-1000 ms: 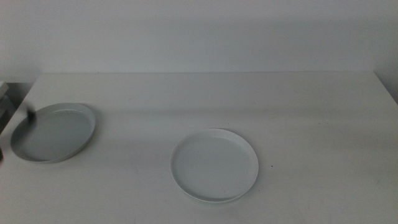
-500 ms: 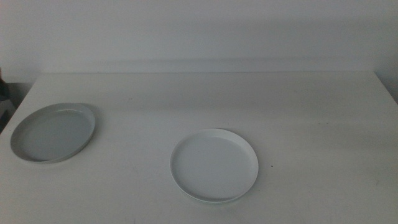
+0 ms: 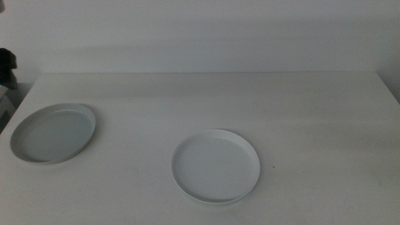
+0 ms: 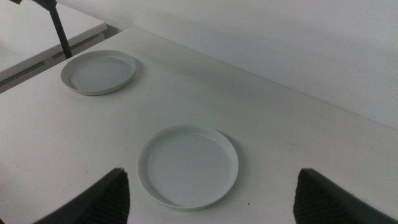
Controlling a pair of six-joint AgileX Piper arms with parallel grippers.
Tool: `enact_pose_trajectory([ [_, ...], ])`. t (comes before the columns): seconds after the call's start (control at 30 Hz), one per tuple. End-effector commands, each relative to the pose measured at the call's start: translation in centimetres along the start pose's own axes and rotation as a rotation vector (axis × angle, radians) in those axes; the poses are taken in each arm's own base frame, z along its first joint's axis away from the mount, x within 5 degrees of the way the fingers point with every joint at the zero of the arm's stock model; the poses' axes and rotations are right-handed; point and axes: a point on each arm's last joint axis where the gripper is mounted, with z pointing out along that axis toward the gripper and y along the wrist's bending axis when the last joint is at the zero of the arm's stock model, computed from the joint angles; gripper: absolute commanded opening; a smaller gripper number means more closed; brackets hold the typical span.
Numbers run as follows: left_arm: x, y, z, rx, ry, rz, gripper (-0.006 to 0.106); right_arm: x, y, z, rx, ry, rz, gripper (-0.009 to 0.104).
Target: Stack the three bowls on top of each other.
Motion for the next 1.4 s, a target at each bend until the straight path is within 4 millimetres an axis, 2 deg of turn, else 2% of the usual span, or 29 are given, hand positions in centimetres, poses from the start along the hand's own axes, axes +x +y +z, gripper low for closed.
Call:
enact_pose_trajectory([
  [0.0, -2.3, 1.0, -0.2, 0.017, -0.029, -0.009, 0.09, -1.3, -0.1, -0.4, 0.011, -0.096, -0.009, 0.096],
  [0.2, -5.5, 3.4, 4.9, 0.046, 0.058, 0.087, 0.09, -1.3, -0.1, -0.4, 0.011, -0.096, -0.009, 0.096],
  [0.33, -6.1, 5.2, 8.8, 0.048, 0.114, 0.061, 0.09, -1.3, -0.1, -0.4, 0.011, -0.096, -0.009, 0.096],
  [0.47, -5.9, 6.2, 12.4, 0.048, 0.163, 0.077, 0.09, -1.3, -0.1, -0.4, 0.011, -0.096, -0.009, 0.096],
  [0.67, -4.8, 6.5, 17.7, 0.055, 0.211, 0.064, 0.09, -1.3, -0.1, -0.4, 0.012, -0.095, -0.01, 0.096],
  [0.83, -3.5, 6.5, 20.9, 0.077, 0.271, 0.044, 0.086, -1.3, -0.1, -0.4, 0.012, -0.095, -0.01, 0.096],
  [0.93, -3.0, 6.4, 22.3, 0.089, 0.286, 0.028, 0.076, -1.3, -0.1, -0.4, 0.012, -0.095, -0.01, 0.096],
  [1.03, -2.6, 6.3, 23.1, 0.101, 0.311, 0.018, 0.056, -1.3, -0.1, -0.4, 0.012, -0.095, -0.01, 0.096],
  [1.23, -2.3, 6.1, 22.9, 0.126, 0.353, 0.005, -0.003, -1.3, -0.1, -0.4, 0.012, -0.095, -0.01, 0.096],
  [1.37, -2.9, 6.1, 21.2, 0.119, 0.366, -0.033, -0.005, -1.3, -0.1, -0.4, 0.012, -0.095, -0.01, 0.096],
])
